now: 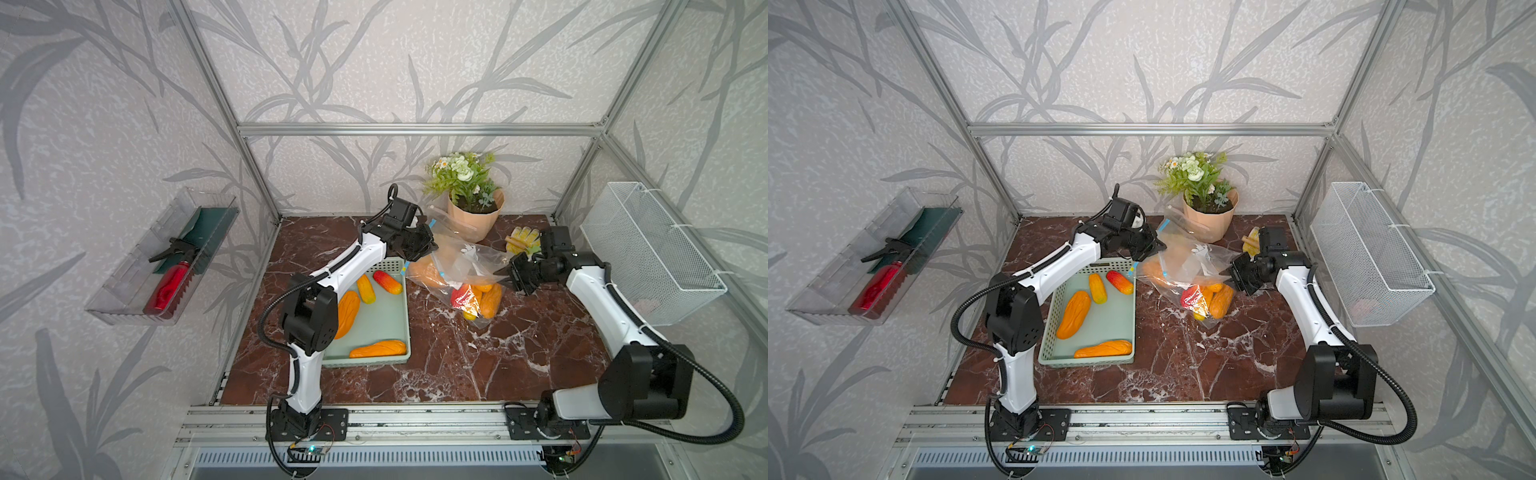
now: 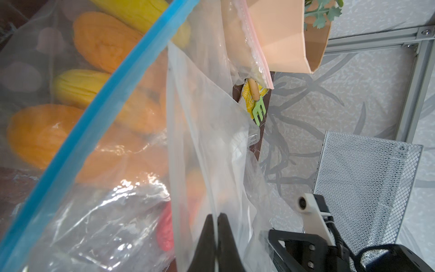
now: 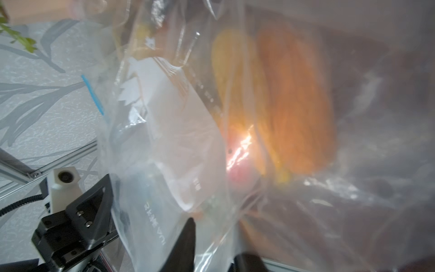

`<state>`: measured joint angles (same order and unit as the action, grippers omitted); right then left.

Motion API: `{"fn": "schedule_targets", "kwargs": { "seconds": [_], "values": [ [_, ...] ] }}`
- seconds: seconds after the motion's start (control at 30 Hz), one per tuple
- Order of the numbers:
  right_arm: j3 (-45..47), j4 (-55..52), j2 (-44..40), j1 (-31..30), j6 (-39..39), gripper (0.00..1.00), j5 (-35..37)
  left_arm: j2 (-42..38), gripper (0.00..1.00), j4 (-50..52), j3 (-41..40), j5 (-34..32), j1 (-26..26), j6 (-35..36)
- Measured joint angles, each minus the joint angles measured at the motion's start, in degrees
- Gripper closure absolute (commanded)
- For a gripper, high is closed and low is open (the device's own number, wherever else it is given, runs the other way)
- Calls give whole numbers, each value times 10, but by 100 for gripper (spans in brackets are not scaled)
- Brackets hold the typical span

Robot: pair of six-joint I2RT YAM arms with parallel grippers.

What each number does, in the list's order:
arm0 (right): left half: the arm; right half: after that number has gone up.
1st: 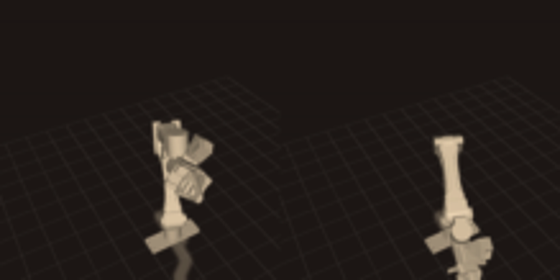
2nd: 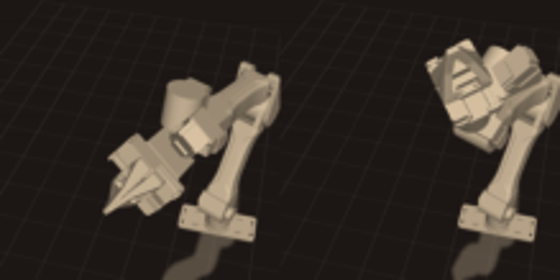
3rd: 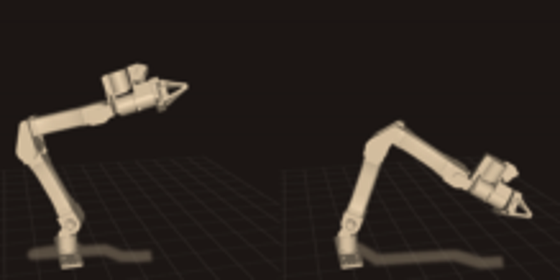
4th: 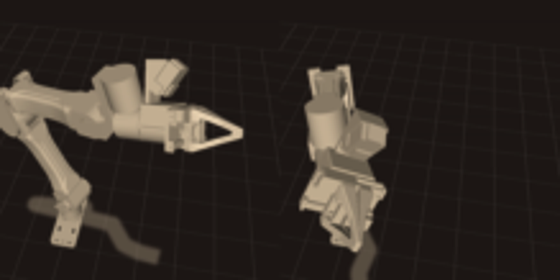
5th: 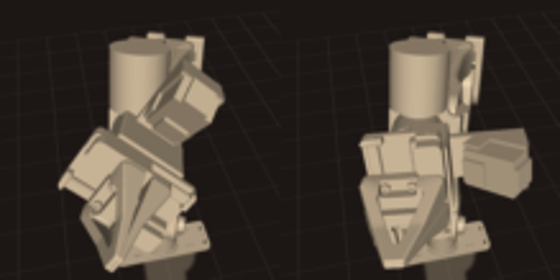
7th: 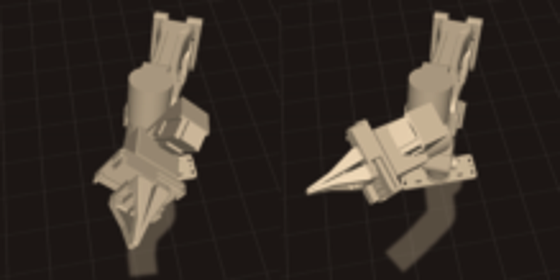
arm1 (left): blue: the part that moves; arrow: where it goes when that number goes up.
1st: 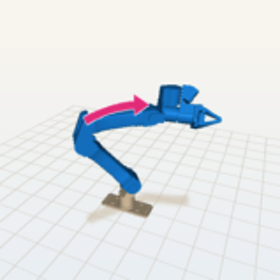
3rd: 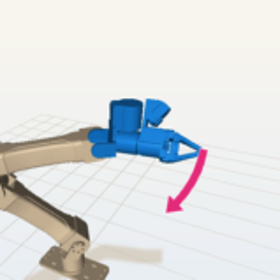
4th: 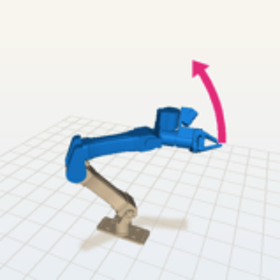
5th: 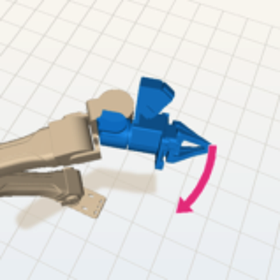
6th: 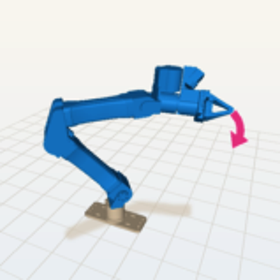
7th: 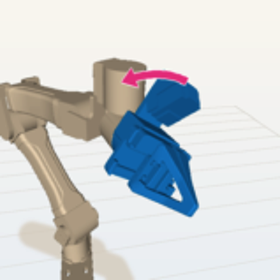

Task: Place the mango in a zip-top bag and seal the zipper
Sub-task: Open the zipper of the food storage bag.

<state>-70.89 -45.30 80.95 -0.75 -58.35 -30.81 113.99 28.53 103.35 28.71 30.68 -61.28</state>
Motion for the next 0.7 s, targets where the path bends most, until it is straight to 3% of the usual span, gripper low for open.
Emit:
{"fn": "schedule_targets", "kwargs": {
  "seconds": [0.2, 0.37, 0.57, 0.7],
  "values": [
    [-82, -63, -66, -42, 97, 43, 81, -12, 100, 61, 42, -33, 20, -49],
    [-120, -69, -95, -136, 155, 43, 139, -16, 100, 83, 54, -54, 34, -76],
    [-165, -50, -41, -250, 188, 41, 184, -15, 100, 110, 95, -66, 46, -103],
    [-190, -39, 5, -291, 193, 40, 208, -15, 100, 113, 125, -73, 52, -112]
  ]
}}
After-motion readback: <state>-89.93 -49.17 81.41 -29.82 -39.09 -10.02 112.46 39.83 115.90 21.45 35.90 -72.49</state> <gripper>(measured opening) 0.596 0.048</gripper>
